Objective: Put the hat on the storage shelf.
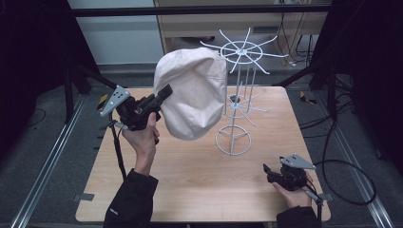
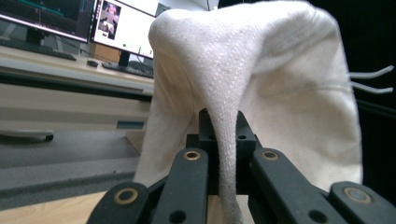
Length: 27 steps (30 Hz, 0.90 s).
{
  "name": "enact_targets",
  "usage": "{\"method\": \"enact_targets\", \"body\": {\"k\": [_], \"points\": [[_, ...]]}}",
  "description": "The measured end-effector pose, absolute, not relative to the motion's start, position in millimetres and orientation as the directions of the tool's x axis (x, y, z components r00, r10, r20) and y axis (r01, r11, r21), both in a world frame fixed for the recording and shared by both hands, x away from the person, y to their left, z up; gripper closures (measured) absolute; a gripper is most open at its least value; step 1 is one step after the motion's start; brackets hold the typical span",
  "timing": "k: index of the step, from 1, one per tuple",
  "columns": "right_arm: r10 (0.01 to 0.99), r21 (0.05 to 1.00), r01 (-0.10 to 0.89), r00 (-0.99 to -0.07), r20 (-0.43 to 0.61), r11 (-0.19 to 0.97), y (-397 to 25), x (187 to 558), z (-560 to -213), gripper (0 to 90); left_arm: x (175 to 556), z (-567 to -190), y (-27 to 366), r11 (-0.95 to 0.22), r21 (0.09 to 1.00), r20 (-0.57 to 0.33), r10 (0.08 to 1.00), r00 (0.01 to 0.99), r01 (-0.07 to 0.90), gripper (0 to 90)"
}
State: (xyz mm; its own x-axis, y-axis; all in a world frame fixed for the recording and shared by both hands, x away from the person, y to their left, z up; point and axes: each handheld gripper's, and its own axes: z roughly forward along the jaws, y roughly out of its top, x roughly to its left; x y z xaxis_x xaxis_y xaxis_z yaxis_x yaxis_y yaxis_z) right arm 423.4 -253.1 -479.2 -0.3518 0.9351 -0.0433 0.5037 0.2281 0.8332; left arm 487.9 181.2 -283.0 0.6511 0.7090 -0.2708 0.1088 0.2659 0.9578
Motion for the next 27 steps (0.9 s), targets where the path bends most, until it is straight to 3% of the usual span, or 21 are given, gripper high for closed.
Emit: {"method": "enact_targets", "body": {"k": [27], "points": [[0.933,0.83,0.503,-0.357,-0.052,0.239,-253.0,424.0,-480.1,29.9,495.3,-313.4,146.8,0.081,0.979,-0.184,0.737,0.651,0.186,83.4]]}}
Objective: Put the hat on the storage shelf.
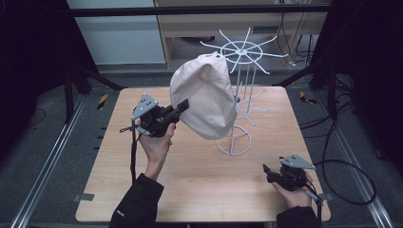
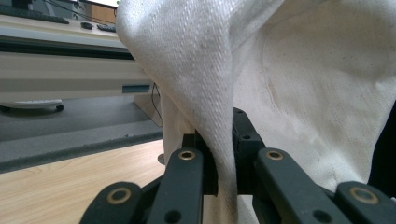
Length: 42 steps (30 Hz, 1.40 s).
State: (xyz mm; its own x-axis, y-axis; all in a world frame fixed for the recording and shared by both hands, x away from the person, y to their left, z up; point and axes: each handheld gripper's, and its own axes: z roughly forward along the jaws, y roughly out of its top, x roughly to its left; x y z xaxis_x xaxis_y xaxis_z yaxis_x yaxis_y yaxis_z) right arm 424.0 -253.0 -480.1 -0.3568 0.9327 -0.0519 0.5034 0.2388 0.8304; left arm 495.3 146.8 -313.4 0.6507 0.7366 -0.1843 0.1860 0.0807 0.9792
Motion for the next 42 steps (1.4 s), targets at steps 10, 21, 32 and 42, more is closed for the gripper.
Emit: {"method": "enact_targets", "body": {"k": [10,21,32,42], "points": [[0.933,0.829,0.507,-0.355,-0.049,0.236,-252.6,423.9,-480.2,29.8,498.5,-316.3,141.4,0.053,0.979,-0.171,0.741,0.649,0.197,72.5],[0.935,0.829,0.509,-0.351,-0.047,0.232,-253.0,423.2,-479.9,29.3,481.9,-316.1,158.4,-0.023,0.987,-0.084,0.778,0.622,0.161,43.5],[0.939,0.831,0.51,-0.341,-0.039,0.22,-254.0,423.0,-480.1,27.2,457.4,-337.4,201.7,-0.108,0.977,-0.019,0.816,0.577,0.185,32.4],[0.939,0.834,0.506,-0.34,-0.045,0.223,-254.8,423.4,-481.0,24.6,442.7,-385.3,246.9,-0.14,0.94,-0.049,0.847,0.529,0.311,29.8]]}}
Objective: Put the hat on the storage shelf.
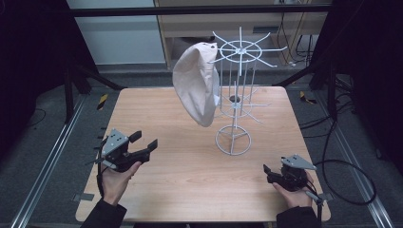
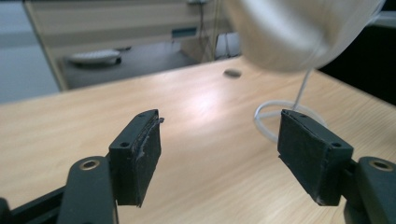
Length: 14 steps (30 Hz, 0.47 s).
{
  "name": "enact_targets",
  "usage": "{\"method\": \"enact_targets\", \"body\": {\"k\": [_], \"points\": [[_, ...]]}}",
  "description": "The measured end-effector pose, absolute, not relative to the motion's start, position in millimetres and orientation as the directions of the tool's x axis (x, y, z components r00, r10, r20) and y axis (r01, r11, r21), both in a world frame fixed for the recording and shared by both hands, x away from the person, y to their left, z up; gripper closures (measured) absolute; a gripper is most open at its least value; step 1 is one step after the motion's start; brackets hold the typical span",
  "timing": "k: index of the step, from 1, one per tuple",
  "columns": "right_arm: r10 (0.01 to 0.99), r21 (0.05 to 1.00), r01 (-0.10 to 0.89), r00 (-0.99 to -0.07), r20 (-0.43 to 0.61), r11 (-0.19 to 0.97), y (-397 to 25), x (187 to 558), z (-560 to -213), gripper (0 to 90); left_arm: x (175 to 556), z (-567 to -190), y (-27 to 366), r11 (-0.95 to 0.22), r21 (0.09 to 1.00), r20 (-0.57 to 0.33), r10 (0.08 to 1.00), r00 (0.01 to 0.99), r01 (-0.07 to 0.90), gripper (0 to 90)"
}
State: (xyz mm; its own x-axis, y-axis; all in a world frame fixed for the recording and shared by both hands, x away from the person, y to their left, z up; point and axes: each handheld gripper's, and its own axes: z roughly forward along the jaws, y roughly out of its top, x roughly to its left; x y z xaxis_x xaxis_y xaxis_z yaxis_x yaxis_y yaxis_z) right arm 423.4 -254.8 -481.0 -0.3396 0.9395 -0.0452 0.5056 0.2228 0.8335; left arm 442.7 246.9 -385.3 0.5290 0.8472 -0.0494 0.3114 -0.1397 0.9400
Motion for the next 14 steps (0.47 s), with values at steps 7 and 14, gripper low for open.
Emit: {"method": "enact_targets", "body": {"k": [7,14], "points": [[0.94,0.834,0.507,-0.339,-0.039,0.217,-254.8,423.5,-482.0,22.1,432.8,-426.2,275.6,-0.17,0.896,-0.047,0.883,0.468,0.411,28.4],[0.941,0.844,0.506,-0.339,0.003,0.18,-255.9,423.8,-480.5,24.5,427.6,-463.3,297.3,-0.219,0.84,-0.012,0.908,0.419,0.497,30.4]]}}
